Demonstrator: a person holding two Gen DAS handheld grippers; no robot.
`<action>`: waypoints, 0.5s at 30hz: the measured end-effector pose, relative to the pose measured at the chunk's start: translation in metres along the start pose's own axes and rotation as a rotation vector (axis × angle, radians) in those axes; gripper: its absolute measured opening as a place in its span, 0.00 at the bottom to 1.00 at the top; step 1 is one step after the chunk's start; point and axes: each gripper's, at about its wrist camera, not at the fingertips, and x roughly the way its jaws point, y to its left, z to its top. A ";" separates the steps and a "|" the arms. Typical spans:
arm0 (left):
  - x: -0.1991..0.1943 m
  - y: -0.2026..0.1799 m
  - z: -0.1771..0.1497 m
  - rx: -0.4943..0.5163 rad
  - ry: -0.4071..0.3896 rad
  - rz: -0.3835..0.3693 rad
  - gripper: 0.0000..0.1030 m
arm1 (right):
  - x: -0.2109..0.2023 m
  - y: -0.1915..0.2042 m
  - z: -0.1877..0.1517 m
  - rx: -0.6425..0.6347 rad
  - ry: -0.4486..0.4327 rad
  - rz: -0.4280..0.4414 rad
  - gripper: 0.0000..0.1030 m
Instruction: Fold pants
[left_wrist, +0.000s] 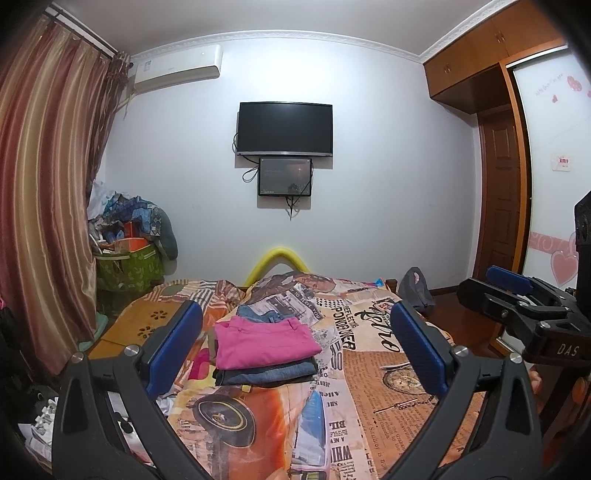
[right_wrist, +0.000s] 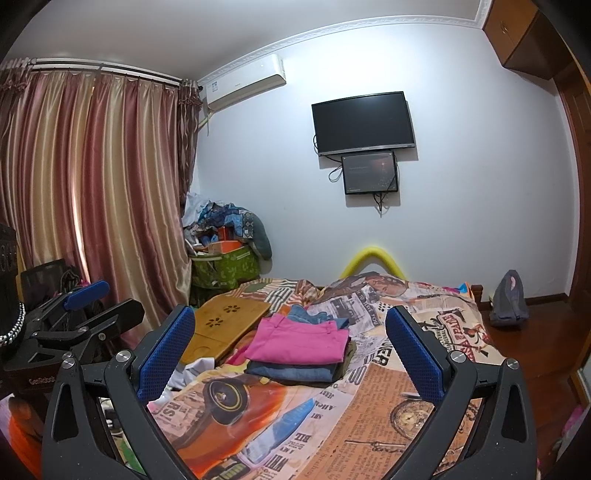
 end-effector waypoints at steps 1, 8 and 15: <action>0.000 0.000 0.000 -0.001 0.001 -0.001 1.00 | 0.000 0.000 0.000 -0.001 0.000 -0.001 1.00; 0.000 0.001 0.000 -0.002 0.005 -0.017 1.00 | 0.001 -0.001 0.001 -0.011 0.002 -0.002 1.00; 0.001 0.000 0.000 -0.005 0.008 -0.020 1.00 | 0.001 -0.001 0.000 -0.016 0.005 -0.002 1.00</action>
